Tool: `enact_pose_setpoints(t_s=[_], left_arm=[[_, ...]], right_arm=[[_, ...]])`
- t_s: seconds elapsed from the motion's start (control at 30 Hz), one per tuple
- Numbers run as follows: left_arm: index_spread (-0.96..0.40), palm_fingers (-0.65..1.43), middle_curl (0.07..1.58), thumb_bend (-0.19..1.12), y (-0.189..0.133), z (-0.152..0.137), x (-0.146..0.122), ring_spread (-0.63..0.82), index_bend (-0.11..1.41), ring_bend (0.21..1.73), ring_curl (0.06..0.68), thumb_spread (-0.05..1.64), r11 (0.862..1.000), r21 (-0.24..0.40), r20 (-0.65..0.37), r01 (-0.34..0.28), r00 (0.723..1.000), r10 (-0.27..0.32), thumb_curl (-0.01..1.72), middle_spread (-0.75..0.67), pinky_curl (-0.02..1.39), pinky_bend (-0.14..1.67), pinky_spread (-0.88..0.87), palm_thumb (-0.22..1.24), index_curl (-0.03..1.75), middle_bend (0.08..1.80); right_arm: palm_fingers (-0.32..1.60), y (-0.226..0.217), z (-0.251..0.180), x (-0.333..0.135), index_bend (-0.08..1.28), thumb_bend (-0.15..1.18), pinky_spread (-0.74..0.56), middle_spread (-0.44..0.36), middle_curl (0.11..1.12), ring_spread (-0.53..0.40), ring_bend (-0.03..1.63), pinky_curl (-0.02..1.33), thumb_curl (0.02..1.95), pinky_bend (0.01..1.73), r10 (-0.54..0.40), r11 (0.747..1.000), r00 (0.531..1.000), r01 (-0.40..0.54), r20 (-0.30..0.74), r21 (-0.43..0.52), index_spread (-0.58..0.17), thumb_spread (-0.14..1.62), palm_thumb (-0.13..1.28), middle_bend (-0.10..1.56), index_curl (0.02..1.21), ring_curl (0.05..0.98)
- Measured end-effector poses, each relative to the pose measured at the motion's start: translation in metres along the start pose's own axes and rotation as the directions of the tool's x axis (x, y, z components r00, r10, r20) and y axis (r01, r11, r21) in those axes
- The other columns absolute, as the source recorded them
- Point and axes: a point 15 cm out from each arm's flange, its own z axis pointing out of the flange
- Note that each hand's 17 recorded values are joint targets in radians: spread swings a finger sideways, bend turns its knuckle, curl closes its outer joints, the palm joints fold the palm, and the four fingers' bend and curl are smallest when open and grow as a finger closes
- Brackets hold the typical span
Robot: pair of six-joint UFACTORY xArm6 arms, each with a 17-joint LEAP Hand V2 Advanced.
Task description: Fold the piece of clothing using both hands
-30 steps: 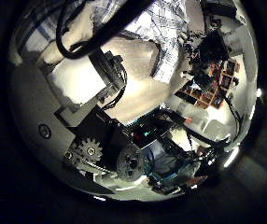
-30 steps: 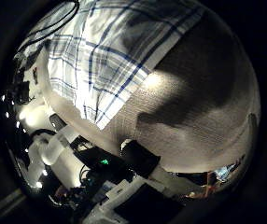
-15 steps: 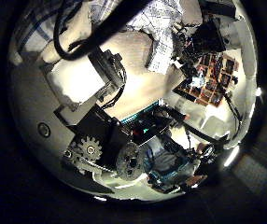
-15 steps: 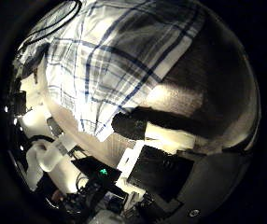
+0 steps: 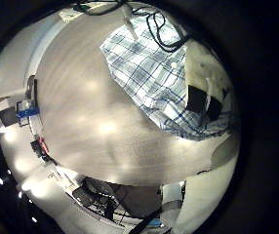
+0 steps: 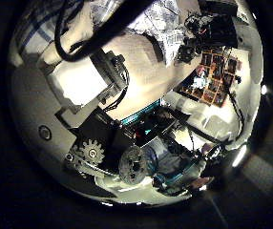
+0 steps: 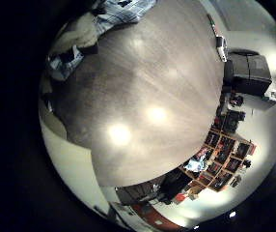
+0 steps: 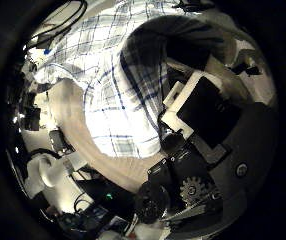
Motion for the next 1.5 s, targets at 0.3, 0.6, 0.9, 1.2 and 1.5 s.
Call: enact_pose_setpoints(t_s=[0.3, 0.6, 0.9, 1.2, 1.5], left_arm=[[-0.73, 1.08, 0.91, -0.02, 0.034, -0.003, 0.016, -0.45, 0.36, 1.30, 0.517, 1.12, 0.997, -0.017, -0.019, -0.072, 0.997, 0.072, 0.53, -0.53, 0.83, 0.85, -0.71, 0.75, 1.35, 1.02], [-0.73, 1.08, 0.91, -0.02, 0.056, -0.015, 0.027, -0.45, 0.35, 1.30, 0.518, 1.11, 0.993, 0.007, -0.022, -0.116, 0.993, 0.116, 0.53, -0.53, 0.84, 0.84, -0.71, 0.74, 1.36, 1.01], [-0.73, 1.09, 0.91, -0.02, 0.080, -0.035, 0.034, -0.46, 0.34, 1.29, 0.516, 1.11, 0.993, 0.003, -0.040, -0.120, 0.992, 0.120, 0.53, -0.53, 0.84, 0.82, -0.72, 0.73, 1.37, 1.01], [-0.73, 1.09, 0.91, -0.02, 0.064, -0.029, 0.007, -0.46, 0.33, 1.28, 0.515, 1.10, 0.999, -0.015, -0.046, -0.051, 0.998, 0.050, 0.53, -0.53, 0.84, 0.82, -0.72, 0.71, 1.37, 1.01], [-0.74, 1.08, 0.90, -0.02, 0.022, 0.010, -0.040, -0.46, 0.34, 1.27, 0.515, 1.10, 0.993, -0.112, -0.104, 0.035, 0.993, -0.047, 0.51, -0.53, 0.84, 0.80, -0.72, 0.69, 1.36, 1.02]], right_arm=[[1.06, 0.058, -0.041, 0.011, 1.06, 0.03, -0.19, -0.221, 0.93, -0.228, 1.39, 0.55, 0.59, 1.47, 0.015, 0.998, 1.000, -0.014, -0.006, 0.057, -0.338, 1.13, 1.01, 1.21, 0.91, 0.678], [1.08, 0.112, -0.074, 0.012, 1.07, -0.01, -0.19, -0.198, 0.93, -0.218, 1.39, 0.59, 0.65, 1.43, 0.029, 0.993, 0.999, -0.027, -0.013, 0.112, -0.310, 1.11, 1.02, 1.22, 0.93, 0.701], [1.10, 0.103, -0.124, 0.022, 1.07, -0.01, -0.21, -0.184, 0.92, -0.211, 1.39, 0.63, 0.69, 1.39, 0.052, 0.979, 0.999, -0.048, -0.017, 0.199, -0.291, 1.09, 1.00, 1.22, 0.94, 0.711], [1.10, 0.039, -0.137, 0.027, 1.07, -0.01, -0.21, -0.176, 0.91, -0.208, 1.39, 0.66, 0.72, 1.37, 0.048, 0.984, 0.999, -0.048, 0.005, 0.170, -0.282, 1.07, 0.98, 1.23, 0.94, 0.716], [1.08, -0.090, -0.096, 0.007, 1.06, -0.02, -0.22, -0.177, 0.91, -0.210, 1.39, 0.70, 0.72, 1.35, 0.004, 0.997, 0.999, -0.007, 0.046, 0.077, -0.282, 1.09, 0.92, 1.23, 0.94, 0.722]])
